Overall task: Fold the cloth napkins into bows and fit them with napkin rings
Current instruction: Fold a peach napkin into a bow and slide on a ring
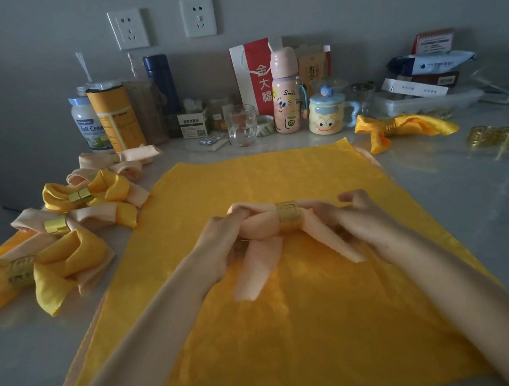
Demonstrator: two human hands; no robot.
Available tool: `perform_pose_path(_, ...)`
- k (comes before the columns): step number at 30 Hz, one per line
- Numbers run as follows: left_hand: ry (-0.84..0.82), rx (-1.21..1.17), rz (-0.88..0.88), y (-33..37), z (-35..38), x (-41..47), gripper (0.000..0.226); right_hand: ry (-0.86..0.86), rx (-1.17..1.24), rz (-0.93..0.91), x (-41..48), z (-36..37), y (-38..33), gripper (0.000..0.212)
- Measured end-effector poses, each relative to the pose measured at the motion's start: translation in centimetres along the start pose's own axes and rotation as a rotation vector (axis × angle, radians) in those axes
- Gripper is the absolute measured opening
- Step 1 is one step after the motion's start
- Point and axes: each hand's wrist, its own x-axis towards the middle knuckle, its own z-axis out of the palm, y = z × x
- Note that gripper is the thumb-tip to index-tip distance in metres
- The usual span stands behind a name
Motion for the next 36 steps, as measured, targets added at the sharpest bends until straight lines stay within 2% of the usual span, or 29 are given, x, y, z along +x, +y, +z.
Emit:
perform_pose_path(2,0.008,-0.031,-0.038,0.1,0.2,0.2,0.026,0.003,-0.051,0.043,0.1,-0.3,-0.1,0.066)
perform_pose_path(4,-0.024,-0.05,-0.065,0.0,0.2,0.4,0.03,-0.028,-0.141,-0.014,0.0,-0.4,-0.2,0.061)
perform_pose_path(7,-0.032,-0.052,-0.091,-0.2,0.1,0.5,0.034,-0.063,-0.237,-0.148,-0.8,0.3,-0.5,0.032)
perform_pose_path(10,-0.02,-0.004,-0.085,-0.2,0.2,0.8,0.031,-0.069,-0.309,-0.33,-1.0,1.5,0.0,0.016)
perform_pose_path(14,0.064,-0.015,-0.074,-0.1,-0.3,1.2,0.018,0.009,-0.361,-0.428,-0.7,1.1,0.1,0.009)
perform_pose_path(17,0.047,-0.051,-0.095,0.0,-0.2,1.3,0.023,0.058,-0.371,-0.467,-0.4,0.4,0.0,0.007)
perform_pose_path(21,0.013,-0.017,-0.091,-0.2,-0.1,1.3,0.024,0.134,-0.354,-0.451,-0.5,-0.3,-0.6,0.009)
perform_pose_path(23,0.024,0.035,-0.075,-0.3,-0.2,1.1,0.02,0.02,-0.369,-0.397,-1.0,-0.6,-0.9,0.012)
perform_pose_path(25,0.022,0.115,-0.06,-0.3,-0.2,1.0,0.018,-0.106,-0.498,-0.363,-1.9,-0.9,-1.1,0.014)
perform_pose_path(26,0.016,0.151,-0.041,-0.3,-0.2,1.0,0.018,-0.073,-0.594,-0.4,-2.2,-0.9,-1.2,0.017)
perform_pose_path(28,-0.001,0.209,0.022,-0.3,-0.1,1.1,0.017,0.138,-0.755,-0.56,-2.5,-0.9,-1.6,0.026)
perform_pose_path(29,-0.006,0.235,0.052,-0.2,0.0,1.0,0.017,0.163,-0.769,-0.62,-2.6,-0.7,-1.8,0.034)
perform_pose_path(31,-0.018,0.272,0.095,-0.1,0.3,0.9,0.017,0.024,-0.769,-0.64,-2.4,0.0,-2.0,0.05)
perform_pose_path(33,-0.037,0.296,0.104,-0.2,0.4,0.6,0.019,-0.104,-0.81,-0.603,-2.1,0.9,-1.4,0.056)
perform_pose_path(36,-0.082,0.347,0.141,-0.4,0.6,0.4,0.022,-0.075,-0.852,-0.578,-1.7,1.0,-0.7,0.055)
